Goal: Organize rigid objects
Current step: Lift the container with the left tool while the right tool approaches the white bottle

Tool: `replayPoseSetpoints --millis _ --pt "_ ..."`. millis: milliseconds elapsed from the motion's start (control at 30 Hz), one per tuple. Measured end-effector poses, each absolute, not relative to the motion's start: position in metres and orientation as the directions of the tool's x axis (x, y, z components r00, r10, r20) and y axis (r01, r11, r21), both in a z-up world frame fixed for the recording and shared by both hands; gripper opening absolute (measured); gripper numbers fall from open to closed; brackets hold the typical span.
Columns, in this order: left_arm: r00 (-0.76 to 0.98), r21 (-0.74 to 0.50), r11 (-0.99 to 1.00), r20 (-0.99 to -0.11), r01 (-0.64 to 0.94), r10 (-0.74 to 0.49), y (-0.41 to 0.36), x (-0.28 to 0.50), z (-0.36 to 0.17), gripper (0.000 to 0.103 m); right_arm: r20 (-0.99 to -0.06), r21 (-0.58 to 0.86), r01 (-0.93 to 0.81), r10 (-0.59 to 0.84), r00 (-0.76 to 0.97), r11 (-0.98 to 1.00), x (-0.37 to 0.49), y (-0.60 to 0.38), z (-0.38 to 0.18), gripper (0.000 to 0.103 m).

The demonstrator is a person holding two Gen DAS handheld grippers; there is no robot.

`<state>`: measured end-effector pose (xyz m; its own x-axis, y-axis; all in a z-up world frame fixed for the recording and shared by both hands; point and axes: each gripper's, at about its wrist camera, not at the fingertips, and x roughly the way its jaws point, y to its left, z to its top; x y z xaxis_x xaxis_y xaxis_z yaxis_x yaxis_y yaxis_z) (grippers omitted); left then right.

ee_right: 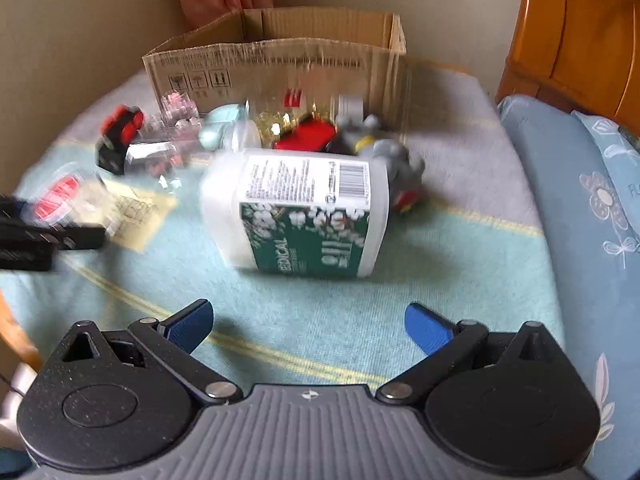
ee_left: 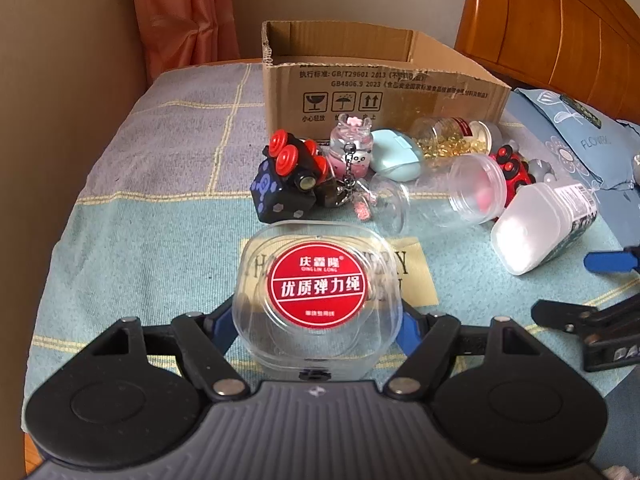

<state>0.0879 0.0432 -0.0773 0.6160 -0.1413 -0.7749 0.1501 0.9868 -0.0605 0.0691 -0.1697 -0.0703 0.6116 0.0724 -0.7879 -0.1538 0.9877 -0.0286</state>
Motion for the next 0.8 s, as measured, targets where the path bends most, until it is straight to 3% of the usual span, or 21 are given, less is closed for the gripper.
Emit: replayPoseSetpoints --millis 400,800 --pt "0.642 -0.021 0.985 -0.756 0.172 -0.128 0.037 0.083 -0.086 0.102 -0.691 -0.015 -0.160 0.105 0.715 0.987 0.062 -0.174 -0.080 0.103" --pt "0.662 -0.011 0.985 -0.739 0.174 -0.126 0.036 0.081 -0.089 0.102 -0.677 -0.015 -0.155 0.104 0.728 0.988 0.066 -0.168 -0.081 0.103"
